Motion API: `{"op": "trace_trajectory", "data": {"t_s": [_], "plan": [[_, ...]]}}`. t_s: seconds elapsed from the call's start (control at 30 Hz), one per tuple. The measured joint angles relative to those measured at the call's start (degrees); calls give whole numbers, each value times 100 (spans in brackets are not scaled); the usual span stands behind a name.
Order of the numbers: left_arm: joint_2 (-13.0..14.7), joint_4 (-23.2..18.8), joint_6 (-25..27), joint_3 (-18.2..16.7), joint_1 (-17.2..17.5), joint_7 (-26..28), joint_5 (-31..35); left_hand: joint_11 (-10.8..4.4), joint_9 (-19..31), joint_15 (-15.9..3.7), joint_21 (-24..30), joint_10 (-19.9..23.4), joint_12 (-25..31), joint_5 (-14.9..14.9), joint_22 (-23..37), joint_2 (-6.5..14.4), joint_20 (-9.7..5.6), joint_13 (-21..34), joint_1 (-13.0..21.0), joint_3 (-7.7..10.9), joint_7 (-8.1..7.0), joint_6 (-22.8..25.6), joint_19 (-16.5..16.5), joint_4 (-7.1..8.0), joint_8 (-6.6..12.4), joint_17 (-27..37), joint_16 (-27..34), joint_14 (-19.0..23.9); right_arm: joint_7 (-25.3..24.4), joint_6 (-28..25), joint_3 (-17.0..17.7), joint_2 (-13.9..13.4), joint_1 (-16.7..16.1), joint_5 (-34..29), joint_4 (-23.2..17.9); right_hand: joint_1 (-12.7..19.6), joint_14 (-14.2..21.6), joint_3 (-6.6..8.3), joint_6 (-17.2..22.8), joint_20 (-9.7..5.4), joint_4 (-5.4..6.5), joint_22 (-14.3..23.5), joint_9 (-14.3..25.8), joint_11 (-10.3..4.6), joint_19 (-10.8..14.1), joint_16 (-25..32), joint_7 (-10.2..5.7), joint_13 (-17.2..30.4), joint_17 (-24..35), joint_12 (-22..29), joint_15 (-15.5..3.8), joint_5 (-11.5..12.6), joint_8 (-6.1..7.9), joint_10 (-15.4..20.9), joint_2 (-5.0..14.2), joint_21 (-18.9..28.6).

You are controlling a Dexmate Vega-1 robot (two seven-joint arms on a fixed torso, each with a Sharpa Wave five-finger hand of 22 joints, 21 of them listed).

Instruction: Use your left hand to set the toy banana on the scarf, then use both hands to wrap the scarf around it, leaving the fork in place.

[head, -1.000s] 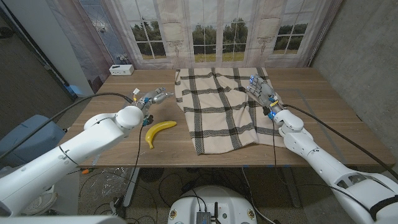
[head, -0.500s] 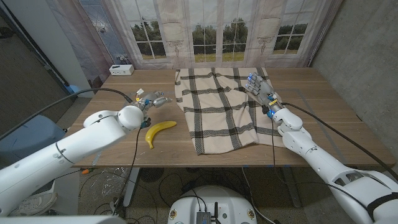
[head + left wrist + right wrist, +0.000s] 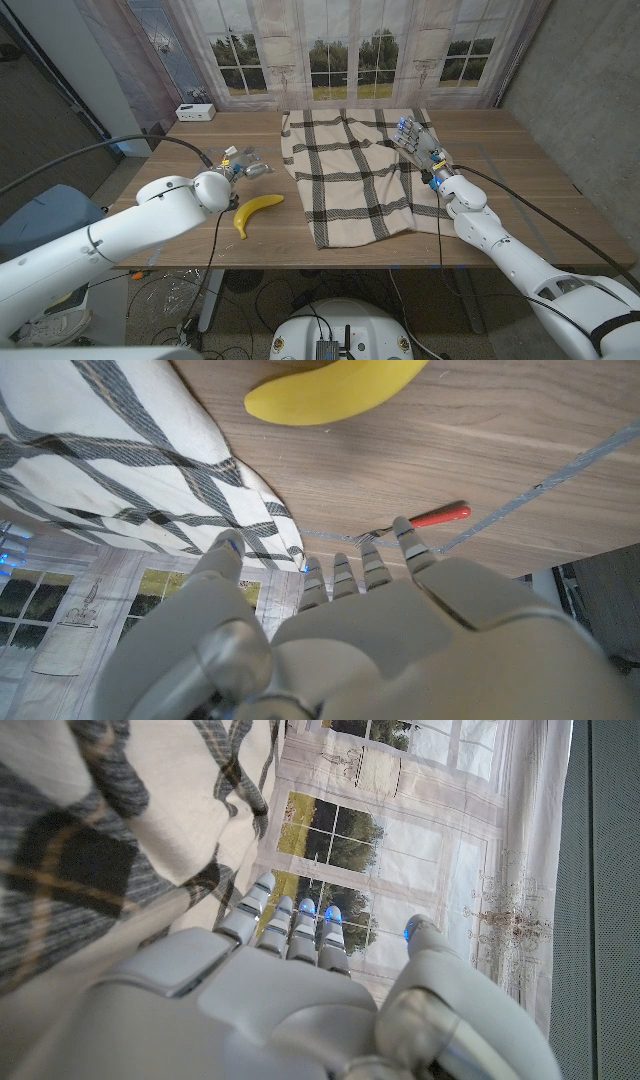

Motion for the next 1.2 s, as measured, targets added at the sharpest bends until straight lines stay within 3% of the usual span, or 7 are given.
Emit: {"op": "trace_trajectory", "data": {"t_s": [0.53,0.83,0.93,1.0,1.1,1.13,1.2], "plan": [[112,-358,1015,444,-413,-77,-196,12,-1,-41,0,29,0,0,0,-44,-10,0,44,5,0,0,71,-52,0,0,0,41,143,80,4,15,-12,49,42,0,31,16,31,23,-16,0,0,32,22,0,31,-1,0,0,-30,0,0,31,0,0],[245,-403,1248,672,-674,327,-1006,-8,-1,-71,0,49,0,0,-1,-14,51,-1,74,6,0,0,153,-100,0,0,0,72,179,92,4,41,-9,70,98,0,31,16,31,32,-16,0,0,32,32,0,31,-1,0,0,-30,0,0,31,0,0],[337,-402,1282,894,-911,626,-1422,3,-1,-71,0,61,0,0,-1,-17,40,-1,122,-18,2,47,203,-124,0,0,0,72,187,92,4,42,-9,78,100,0,31,32,31,32,-32,0,0,32,32,0,31,-1,0,0,-30,0,0,30,0,0],[469,-341,1305,1344,-1385,896,-1787,-9,-1,-87,0,91,0,0,-1,-19,36,-1,129,-1,0,82,230,-141,0,0,0,88,188,91,5,42,-12,86,99,0,30,32,30,32,-32,0,0,32,32,0,31,-1,20,0,-31,0,0,30,0,0],[469,-341,1327,1344,-1385,1316,-2282,11,-1,-112,0,131,0,0,-1,1,45,-1,149,-1,20,103,270,-141,0,0,0,113,188,91,8,37,-37,86,88,0,30,32,30,32,-32,0,0,32,32,0,31,-1,30,0,-31,0,0,30,0,0],[568,-247,1332,1914,-1958,1498,-2499,11,-1,-112,0,131,0,0,-1,1,51,-1,149,-1,20,103,277,-141,0,0,0,113,188,91,13,34,-49,86,77,0,42,32,30,32,-32,0,0,32,32,0,31,-1,30,0,-19,0,0,30,0,0],[597,-200,1336,2196,-2228,1779,-2821,-11,-1,-137,0,153,0,0,-1,5,29,-1,153,21,20,102,299,-164,0,0,0,155,157,63,22,27,-68,99,55,0,62,32,30,32,-32,0,0,32,32,0,31,-1,30,0,0,0,0,30,0,0]]}}
